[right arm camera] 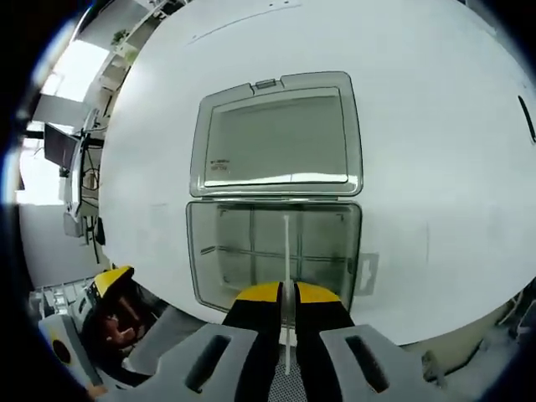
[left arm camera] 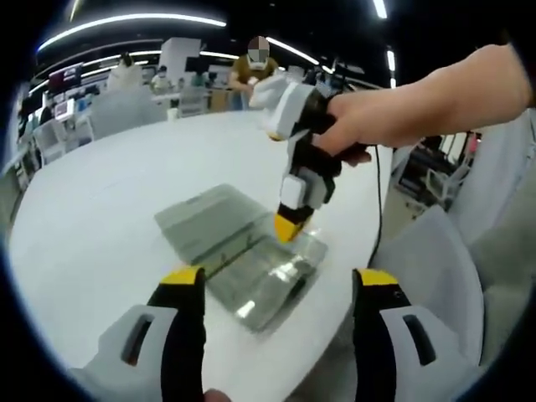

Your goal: Insert the divider into the dual guide fixture by aligning both edges with the guide slots and pushing it downward to the bottom, including one-sided entry, uneven engagement, binding, and posture correction.

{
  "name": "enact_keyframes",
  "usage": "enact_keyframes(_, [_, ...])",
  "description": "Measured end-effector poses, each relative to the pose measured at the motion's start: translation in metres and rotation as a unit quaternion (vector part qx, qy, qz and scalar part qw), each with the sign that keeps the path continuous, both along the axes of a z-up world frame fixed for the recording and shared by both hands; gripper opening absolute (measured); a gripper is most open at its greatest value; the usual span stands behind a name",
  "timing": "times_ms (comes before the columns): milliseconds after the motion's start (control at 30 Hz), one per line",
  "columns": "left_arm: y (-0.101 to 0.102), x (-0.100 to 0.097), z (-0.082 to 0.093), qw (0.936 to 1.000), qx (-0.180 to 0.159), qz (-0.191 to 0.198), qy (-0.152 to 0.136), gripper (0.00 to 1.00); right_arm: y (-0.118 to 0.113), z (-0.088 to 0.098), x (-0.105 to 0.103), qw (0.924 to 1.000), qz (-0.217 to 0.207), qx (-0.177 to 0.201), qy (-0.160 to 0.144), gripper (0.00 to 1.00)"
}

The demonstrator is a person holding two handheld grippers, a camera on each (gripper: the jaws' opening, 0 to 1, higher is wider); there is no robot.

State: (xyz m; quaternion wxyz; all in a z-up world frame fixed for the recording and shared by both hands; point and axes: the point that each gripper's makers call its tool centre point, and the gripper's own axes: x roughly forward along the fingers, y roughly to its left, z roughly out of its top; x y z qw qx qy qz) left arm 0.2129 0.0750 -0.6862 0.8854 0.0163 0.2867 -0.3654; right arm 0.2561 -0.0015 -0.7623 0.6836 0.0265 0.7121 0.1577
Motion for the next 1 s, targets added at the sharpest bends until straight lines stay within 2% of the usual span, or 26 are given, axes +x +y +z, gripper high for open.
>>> enact_keyframes(1000, [0.004, 0.002, -0.004, 1.0000, -0.002, 0.006, 0.007, 0.69, 0.000, -0.013, 0.006, 0.9999, -0.004, -0.009, 0.012, 0.00])
